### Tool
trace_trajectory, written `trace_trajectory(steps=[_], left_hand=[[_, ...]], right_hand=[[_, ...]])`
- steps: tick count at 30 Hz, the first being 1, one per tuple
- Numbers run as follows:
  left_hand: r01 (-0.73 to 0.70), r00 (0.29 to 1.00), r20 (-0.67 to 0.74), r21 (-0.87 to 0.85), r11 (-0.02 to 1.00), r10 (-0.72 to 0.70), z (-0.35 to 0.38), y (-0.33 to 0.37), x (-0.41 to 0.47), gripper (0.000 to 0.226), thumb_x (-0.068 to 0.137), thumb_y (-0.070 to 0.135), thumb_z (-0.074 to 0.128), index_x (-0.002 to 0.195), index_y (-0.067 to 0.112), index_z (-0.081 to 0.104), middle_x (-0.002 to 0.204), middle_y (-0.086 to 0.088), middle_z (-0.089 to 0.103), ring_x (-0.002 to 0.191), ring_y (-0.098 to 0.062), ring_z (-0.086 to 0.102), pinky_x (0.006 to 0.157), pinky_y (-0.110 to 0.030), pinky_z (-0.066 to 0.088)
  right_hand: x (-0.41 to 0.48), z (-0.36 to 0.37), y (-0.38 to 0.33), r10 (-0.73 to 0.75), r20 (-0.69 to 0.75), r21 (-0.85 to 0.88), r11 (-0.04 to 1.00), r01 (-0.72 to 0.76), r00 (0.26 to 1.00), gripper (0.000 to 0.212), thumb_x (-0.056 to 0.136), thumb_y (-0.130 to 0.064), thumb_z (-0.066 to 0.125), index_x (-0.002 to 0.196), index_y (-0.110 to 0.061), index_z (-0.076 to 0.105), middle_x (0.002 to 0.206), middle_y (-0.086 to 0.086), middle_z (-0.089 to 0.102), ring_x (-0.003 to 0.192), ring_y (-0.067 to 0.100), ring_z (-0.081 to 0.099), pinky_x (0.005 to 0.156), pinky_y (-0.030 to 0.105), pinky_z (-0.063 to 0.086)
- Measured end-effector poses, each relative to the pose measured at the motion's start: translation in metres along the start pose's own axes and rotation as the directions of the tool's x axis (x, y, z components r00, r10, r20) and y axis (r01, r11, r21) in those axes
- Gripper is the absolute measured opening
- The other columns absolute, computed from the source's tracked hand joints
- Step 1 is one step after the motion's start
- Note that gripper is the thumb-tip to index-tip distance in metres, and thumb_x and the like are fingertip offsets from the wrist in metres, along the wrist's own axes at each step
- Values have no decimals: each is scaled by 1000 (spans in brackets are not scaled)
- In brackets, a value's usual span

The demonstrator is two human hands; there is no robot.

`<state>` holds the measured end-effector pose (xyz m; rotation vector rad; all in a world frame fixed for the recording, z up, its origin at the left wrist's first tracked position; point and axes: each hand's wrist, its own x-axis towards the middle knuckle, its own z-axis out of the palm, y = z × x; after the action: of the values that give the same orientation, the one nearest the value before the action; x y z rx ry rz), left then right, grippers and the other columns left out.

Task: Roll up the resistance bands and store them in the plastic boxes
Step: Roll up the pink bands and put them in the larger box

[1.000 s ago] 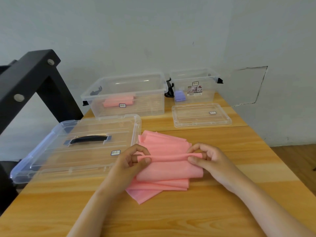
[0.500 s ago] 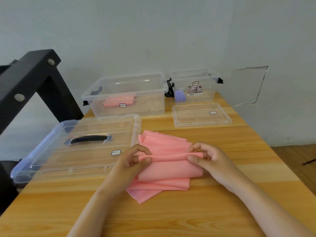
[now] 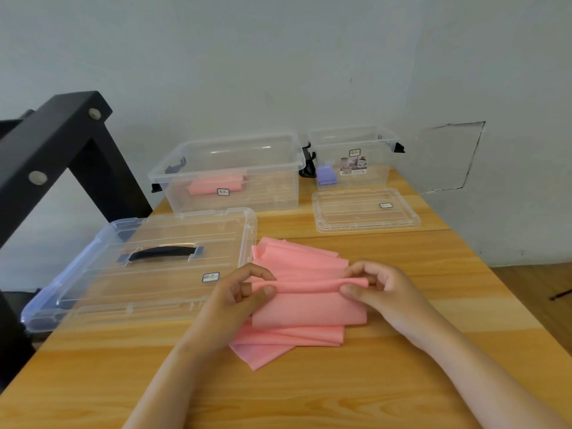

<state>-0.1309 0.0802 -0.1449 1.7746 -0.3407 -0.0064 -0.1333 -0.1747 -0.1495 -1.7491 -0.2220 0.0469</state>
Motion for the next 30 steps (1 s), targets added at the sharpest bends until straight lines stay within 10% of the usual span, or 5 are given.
trace_trajectory(steps=[12,18,30], left_hand=[[47,999,10,-51,998,-47,2,0,0,22,81,-6,68,99,6,62,78,2,63,68,-5,57,61,-14,45],[-23,999,30,21,1000,23,1,-2,-1,6,92,8,59,97,9,60,55,3,34,50,-7,27,45,-17,22],[17,1000,-14,-49,999,-18,0,-5,3,17,82,-3,68,95,7,64,76,0,61,65,-6,54,58,-13,42]], right_hand=[[0,2,-1,4,-24,32,999,-4,1000,19,78,-2,74,91,-15,68,83,-9,71,77,0,62,67,9,44],[0,3,2,9,-18,27,1000,-9,1000,7,86,-17,70,88,-23,66,70,4,53,64,14,44,58,24,32],[-1,3,-2,51,-9,106,993,-49,999,10,84,-8,69,94,-11,69,74,-10,67,66,-2,60,59,8,41]])
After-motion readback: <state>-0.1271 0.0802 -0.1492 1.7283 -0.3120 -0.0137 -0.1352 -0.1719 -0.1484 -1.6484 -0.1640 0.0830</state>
